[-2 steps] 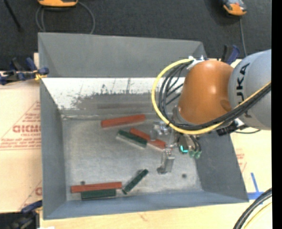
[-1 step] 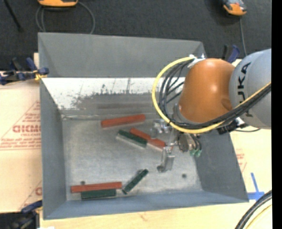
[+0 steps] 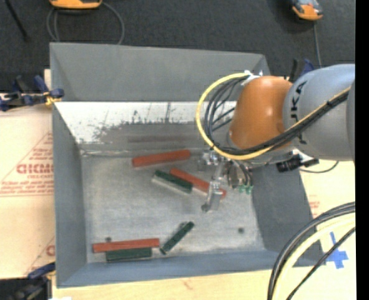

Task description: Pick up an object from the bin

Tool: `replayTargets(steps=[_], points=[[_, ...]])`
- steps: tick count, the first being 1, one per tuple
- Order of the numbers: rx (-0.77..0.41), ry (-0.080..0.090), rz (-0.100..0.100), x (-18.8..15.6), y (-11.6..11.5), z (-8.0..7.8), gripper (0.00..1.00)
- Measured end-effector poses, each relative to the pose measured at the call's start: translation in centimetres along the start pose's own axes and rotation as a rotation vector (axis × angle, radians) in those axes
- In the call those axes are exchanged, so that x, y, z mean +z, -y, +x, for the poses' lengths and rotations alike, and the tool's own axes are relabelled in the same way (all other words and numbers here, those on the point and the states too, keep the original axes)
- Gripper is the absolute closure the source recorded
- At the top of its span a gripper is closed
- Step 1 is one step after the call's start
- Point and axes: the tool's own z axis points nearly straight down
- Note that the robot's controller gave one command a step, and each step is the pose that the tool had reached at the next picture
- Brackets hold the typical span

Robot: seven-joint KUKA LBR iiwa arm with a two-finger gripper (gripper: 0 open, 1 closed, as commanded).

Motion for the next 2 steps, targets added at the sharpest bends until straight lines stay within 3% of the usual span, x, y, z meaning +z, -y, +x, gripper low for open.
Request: replayTargets(steps=[1, 2], points=[[0.164, -0.011, 0.002, 2.3, -0.3, -0.9, 0.0], [0.276, -0.005, 0.002, 2.7, 0.0, -2.4, 0.0]])
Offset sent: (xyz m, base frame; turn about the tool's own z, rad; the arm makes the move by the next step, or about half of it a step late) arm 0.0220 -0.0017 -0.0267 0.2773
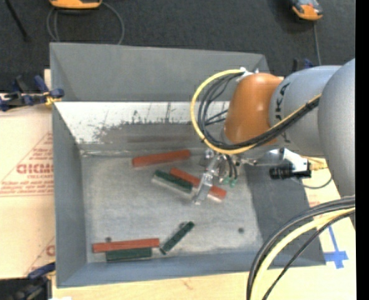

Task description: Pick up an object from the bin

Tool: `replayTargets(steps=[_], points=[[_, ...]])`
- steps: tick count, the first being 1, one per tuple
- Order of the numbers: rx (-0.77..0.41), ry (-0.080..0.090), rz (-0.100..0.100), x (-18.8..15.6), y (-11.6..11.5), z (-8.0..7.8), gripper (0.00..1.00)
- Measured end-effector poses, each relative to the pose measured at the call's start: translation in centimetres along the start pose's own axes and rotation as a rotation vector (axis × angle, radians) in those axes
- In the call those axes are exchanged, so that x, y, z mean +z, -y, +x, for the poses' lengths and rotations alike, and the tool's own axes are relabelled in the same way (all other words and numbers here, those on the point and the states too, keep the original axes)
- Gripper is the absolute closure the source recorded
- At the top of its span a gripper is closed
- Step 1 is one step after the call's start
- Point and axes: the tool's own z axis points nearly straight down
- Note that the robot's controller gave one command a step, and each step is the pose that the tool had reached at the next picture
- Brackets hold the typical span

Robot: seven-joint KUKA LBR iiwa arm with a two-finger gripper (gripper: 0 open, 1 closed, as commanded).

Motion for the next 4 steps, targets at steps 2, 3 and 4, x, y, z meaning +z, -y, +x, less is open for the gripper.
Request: replayTargets(steps=[2, 3, 4], points=[[0.119, -0.001, 0.0, 3.21, 1.09, 0.13, 1.0], [0.119, -0.001, 0.0, 3.21, 1.09, 0.12, 1.0], [0.118, -0.001, 0.0, 3.2, 1.08, 0.12, 1.0]])
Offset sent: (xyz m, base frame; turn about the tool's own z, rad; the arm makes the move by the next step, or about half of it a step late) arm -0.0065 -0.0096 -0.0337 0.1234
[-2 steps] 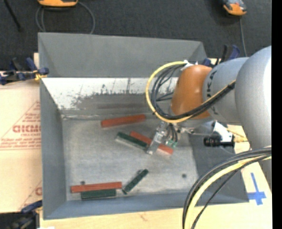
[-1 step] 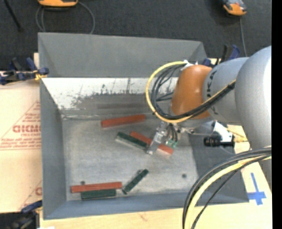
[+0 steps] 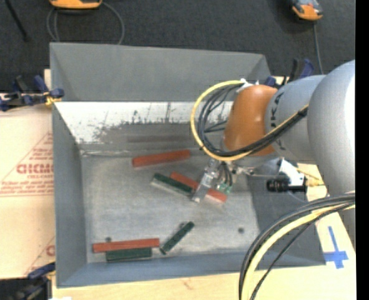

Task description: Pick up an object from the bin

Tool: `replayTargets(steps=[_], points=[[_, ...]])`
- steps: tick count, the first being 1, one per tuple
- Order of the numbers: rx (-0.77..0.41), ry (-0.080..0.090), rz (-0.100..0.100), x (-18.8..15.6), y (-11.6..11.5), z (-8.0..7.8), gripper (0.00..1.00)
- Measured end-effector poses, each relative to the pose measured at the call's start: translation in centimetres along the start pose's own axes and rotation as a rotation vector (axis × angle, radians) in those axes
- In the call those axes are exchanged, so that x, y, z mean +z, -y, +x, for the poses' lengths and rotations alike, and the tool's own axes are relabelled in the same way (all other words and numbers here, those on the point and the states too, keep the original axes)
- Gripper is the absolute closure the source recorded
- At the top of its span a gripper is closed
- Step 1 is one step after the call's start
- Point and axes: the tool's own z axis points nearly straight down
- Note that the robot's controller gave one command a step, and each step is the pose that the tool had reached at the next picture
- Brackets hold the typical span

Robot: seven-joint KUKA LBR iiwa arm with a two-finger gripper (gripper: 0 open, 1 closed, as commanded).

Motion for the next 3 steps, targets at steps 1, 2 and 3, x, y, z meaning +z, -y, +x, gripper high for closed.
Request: replayTargets(steps=[1, 2, 3], points=[[-0.001, 0.0, 0.0, -0.1, 0.0, 0.0, 1.0], [-0.001, -0.005, 0.002, -0.8, 0.1, 0.1, 1.0], [-0.002, -0.004, 0.002, -2.1, 0.1, 0.1, 1.0]])
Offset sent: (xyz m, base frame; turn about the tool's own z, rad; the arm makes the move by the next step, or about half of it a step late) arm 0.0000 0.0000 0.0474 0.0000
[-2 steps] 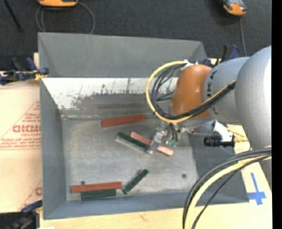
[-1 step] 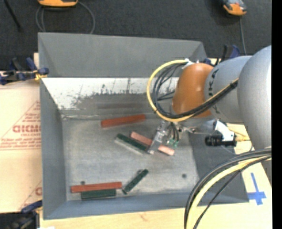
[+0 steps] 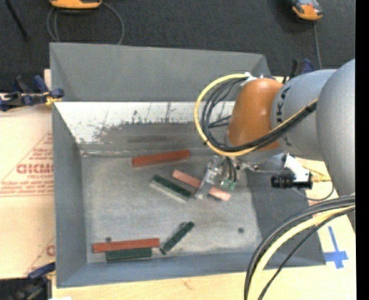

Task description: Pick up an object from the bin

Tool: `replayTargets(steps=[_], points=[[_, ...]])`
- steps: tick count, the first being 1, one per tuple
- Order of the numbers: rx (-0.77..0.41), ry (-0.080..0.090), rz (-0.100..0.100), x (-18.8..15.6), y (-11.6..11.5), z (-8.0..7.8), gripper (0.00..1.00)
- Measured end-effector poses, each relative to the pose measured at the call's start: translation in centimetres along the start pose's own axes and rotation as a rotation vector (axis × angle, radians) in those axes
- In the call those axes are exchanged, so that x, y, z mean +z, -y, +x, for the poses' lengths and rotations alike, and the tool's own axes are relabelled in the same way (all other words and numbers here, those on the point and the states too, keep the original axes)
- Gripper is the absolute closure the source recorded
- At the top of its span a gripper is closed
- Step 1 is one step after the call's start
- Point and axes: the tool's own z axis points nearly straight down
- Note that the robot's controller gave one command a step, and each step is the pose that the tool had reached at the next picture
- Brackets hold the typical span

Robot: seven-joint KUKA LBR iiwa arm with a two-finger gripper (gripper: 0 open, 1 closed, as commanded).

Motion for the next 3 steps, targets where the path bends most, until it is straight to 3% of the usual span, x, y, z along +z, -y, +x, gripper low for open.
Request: replayTargets(steps=[3], points=[[-0.003, 0.003, -0.001, -3.9, 0.0, -0.1, 1.0]])
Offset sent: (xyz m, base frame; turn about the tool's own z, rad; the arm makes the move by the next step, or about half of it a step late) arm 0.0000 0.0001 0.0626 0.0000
